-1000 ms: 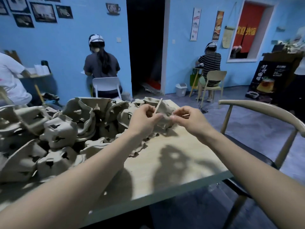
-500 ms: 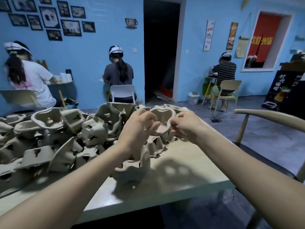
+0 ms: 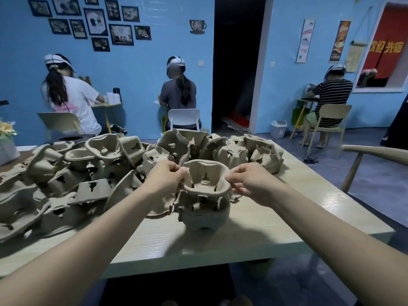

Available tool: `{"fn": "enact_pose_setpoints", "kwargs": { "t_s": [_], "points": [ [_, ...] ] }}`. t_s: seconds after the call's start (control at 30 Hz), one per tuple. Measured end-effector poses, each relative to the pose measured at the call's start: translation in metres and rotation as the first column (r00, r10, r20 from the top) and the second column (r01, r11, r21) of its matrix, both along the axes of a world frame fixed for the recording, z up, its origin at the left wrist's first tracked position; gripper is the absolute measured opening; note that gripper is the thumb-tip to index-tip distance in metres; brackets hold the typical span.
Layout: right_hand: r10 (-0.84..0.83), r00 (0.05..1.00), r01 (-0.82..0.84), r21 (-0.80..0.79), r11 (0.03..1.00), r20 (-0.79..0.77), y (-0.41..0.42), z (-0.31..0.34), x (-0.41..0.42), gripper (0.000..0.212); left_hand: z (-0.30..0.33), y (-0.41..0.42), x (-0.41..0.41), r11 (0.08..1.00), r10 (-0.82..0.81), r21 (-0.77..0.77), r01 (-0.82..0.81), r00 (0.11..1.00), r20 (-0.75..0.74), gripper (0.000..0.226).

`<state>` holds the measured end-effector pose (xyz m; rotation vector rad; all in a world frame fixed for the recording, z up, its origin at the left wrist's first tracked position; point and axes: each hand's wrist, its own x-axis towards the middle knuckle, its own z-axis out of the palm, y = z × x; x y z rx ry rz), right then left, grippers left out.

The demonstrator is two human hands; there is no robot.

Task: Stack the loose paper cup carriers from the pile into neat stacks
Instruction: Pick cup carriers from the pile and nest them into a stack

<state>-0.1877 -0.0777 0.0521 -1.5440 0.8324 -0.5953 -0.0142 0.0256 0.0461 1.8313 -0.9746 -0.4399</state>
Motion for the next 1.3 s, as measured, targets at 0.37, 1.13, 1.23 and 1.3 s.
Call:
{"fn": "enact_pose_setpoints", "kwargs": {
  "t_s": [0.37, 1.13, 1.23, 1.3],
  "points": [
    [-0.148, 0.942, 0.011, -0.413, 0.910, -0.302, 0.012, -0.016, 0.002, 0.021, -0.011, 0.016, -0.005, 0.980, -0.041, 0.197, -0.014, 0.962, 0.269, 0.029],
    [-0.327, 0.817, -0.047, -0.621, 0.783, -0.474, -0.071, -0.052, -0.064, 0.041, -0.009, -0.085, -0.073, 0.947, -0.320, 0.232, 0.224, 0.743, 0.588, 0.035],
    [-0.398, 0.772, -0.008, -0.633, 0.774, -0.496, -0.097, -0.064, -0.085, 0.043, -0.014, -0.115, -0.095, 0.930, -0.368, 0.233, 0.284, 0.720, 0.588, 0.036],
    [-0.425, 0.746, 0.004, -0.634, 0.774, -0.514, -0.113, -0.073, -0.097, 0.043, -0.018, -0.134, -0.107, 0.922, -0.386, 0.247, 0.297, 0.697, 0.604, 0.039]
  ]
}}
